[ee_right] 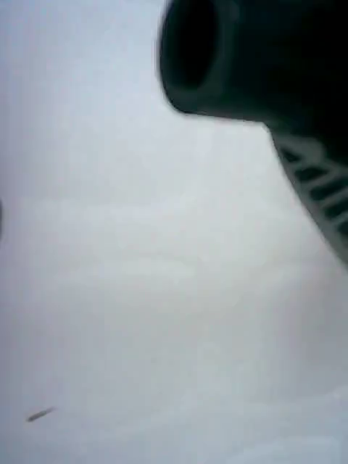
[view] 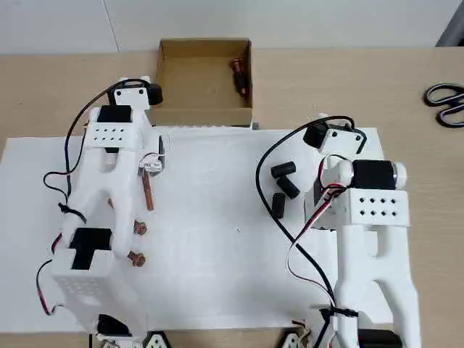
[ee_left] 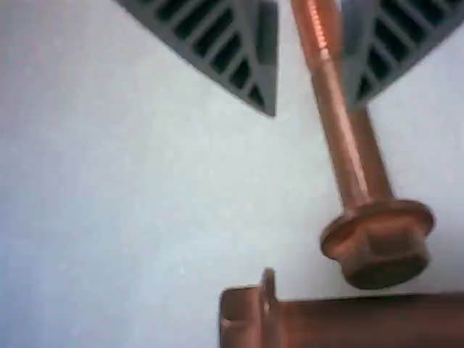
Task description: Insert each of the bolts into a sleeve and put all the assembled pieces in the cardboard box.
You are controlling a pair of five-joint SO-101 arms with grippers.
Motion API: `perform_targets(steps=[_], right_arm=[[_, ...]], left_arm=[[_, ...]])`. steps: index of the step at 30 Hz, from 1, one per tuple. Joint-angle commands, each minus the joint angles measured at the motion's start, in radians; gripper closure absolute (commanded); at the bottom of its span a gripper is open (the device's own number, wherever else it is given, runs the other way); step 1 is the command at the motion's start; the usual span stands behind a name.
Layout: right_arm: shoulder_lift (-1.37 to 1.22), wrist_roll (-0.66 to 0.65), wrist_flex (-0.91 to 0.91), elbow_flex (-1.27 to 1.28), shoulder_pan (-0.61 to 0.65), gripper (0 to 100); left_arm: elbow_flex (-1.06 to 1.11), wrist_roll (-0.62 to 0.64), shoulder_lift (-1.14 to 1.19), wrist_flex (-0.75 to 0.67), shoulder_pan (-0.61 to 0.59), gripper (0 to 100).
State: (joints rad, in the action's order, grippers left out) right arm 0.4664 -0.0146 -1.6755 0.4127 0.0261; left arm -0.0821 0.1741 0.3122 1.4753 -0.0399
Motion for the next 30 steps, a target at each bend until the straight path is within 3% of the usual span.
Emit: perform_targets(steps=[1, 30], right_arm=[[0.025, -0.005, 0.018, -0.008, -0.008, 99.6], [0.027, -0.006, 0.053, 0.037, -0.008, 99.6]], left_arm=[[-0.038, 0.0, -0.006, -0.029, -0.008, 94], [0.019, -0.006, -0.006, -0.055, -0.055, 89]])
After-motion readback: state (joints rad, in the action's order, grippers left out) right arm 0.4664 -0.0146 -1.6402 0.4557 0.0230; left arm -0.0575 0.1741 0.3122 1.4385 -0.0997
